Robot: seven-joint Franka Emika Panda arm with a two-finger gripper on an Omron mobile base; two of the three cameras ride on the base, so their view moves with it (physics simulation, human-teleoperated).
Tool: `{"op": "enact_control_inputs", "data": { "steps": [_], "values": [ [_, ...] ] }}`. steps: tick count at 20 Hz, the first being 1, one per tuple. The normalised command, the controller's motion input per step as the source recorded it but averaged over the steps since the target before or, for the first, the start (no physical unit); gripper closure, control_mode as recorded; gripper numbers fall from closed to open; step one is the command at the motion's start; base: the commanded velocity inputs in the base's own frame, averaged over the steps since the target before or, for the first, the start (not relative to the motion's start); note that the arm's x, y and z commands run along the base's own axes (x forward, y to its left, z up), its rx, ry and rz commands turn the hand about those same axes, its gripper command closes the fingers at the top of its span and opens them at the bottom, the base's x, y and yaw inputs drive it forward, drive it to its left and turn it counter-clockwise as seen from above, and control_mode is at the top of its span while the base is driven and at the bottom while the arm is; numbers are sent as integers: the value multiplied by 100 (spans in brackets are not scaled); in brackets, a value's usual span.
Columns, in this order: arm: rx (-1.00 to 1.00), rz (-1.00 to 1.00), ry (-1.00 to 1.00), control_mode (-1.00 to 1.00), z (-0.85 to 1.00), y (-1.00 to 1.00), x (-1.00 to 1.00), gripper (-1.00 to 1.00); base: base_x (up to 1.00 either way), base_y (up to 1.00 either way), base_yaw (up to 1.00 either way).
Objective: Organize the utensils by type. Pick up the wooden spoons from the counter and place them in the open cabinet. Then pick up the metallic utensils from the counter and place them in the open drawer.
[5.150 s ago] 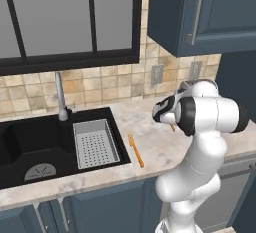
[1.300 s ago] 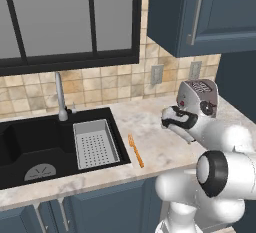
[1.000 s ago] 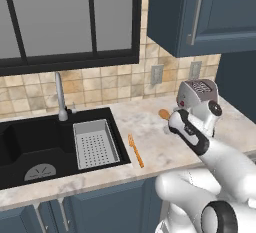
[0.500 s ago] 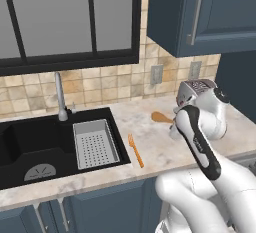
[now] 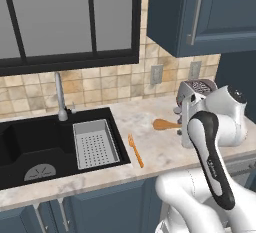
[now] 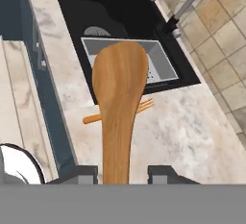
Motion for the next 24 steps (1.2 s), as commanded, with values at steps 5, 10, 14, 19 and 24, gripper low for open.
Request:
{"op": "enact_control_inputs", "data": {
  "steps": [5,10,14,19,24],
  "values": [
    [-4,2,-12,-100,44,5,-60,100,0,0,0],
    [-15,2,-6,-100,44,9,-45,100,0,0,0],
    [-16,5,-1,-100,39,2,-40,100,0,0,0],
    [-5,3,1,-100,5,1,-9,100,0,0,0],
    [0,0,0,100,0,0,0,100,-22,0,1]
  ]
}}
